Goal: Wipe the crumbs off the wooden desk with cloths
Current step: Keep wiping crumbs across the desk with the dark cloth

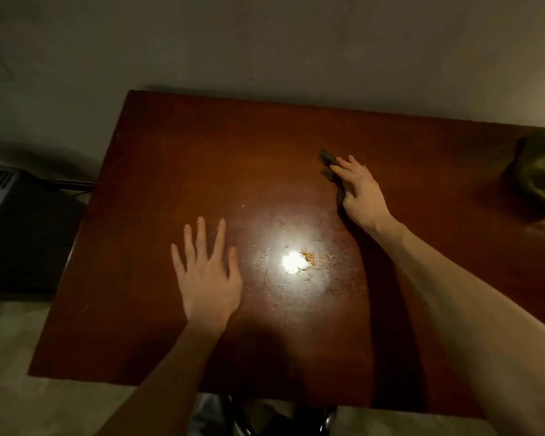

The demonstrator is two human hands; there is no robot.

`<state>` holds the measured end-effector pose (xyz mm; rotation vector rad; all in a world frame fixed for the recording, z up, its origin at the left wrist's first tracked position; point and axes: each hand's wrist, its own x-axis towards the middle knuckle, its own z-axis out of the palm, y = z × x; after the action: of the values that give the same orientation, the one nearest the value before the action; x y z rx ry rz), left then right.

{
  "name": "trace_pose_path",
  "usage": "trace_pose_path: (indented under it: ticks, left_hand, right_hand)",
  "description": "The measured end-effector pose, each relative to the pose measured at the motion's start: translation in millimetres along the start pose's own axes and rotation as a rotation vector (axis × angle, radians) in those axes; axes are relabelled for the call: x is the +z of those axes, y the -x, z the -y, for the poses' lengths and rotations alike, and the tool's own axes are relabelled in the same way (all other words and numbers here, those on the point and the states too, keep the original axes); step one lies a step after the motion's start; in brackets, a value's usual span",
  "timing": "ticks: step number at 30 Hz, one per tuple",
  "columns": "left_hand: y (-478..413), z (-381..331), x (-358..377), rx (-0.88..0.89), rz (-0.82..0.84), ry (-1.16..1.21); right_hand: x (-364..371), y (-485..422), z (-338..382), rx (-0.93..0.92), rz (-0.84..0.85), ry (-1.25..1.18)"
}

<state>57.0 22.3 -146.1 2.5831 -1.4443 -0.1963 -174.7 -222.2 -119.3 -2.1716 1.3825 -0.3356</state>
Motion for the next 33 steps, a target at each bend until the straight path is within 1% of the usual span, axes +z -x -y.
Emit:
trace_pose_path:
  ticks: [2,4,6,8,9,11,14,15,16,19,20,22,24,26,28,29,30,31,32,33]
  left_hand:
    - [-2,-1,0,-0.009,-0.001,-0.006]
    - [-3,0,-1,-0.016,0.017,0.008]
    - [-4,0,-2,-0.021,0.029,0.008]
    - [-5,-2,-3,-0.031,0.029,0.009]
    - [-5,-4,-3,-0.036,0.032,0.018]
    - [-5,-7,-3,-0.039,0.029,0.023]
    - [-6,-7,-4,-0.055,0.041,0.011]
    - [-6,-6,-4,-0.057,0.045,0.009]
    - [-7,-6,-4,-0.052,0.051,0.009]
    - [-7,-6,-4,-0.044,0.049,0.017]
    - [-7,-6,-3,-0.043,0.037,0.021]
    - [-5,-6,-3,-0.043,0.016,0.040]
    - [-6,-5,-7,-0.039,0.018,0.077]
    - [-6,-6,-10,-0.038,0.000,0.188]
    - [-4,-4,-22,-0.093,-0.042,0.496]
    - [-5,1,-31,-0.135,-0.068,0.676]
    - [-11,9,-41,-0.168,-0.097,0.798]
    - [-22,19,-51,-0.179,-0.126,0.841]
    - [-35,32,-61,-0.153,-0.140,0.821]
    - [-47,46,-69,-0.115,-0.122,0.746]
  right_hand:
    - [10,-1,14,-0.143,0.092,0.036]
    - [25,22,28,-0.314,0.207,0.074]
    - [33,47,35,-0.447,0.309,0.091]
    - [29,48,30,-0.518,0.397,0.106]
    - [24,40,25,-0.524,0.410,0.120]
    - [15,11,17,-0.458,0.351,0.101]
    - [18,-29,23,-0.225,0.166,0.026]
    - [26,-30,34,-0.201,0.148,0.011]
    - [35,-25,47,-0.224,0.167,-0.008]
    - [68,13,81,-0.444,0.290,-0.048]
    - [77,25,88,-0.470,0.301,-0.050]
    - [84,34,97,-0.444,0.282,-0.079]
    - [85,32,104,-0.360,0.276,-0.091]
    - [90,31,116,-0.318,0.231,-0.087]
    - [104,37,134,-0.229,0.194,-0.118]
    - [111,42,145,-0.173,0.145,-0.149]
    - [120,46,157,-0.125,0.078,-0.152]
    - [130,52,171,-0.095,0.008,-0.144]
    - [146,62,191,-0.100,-0.043,-0.141]
    - [156,77,212,-0.122,-0.058,-0.164]
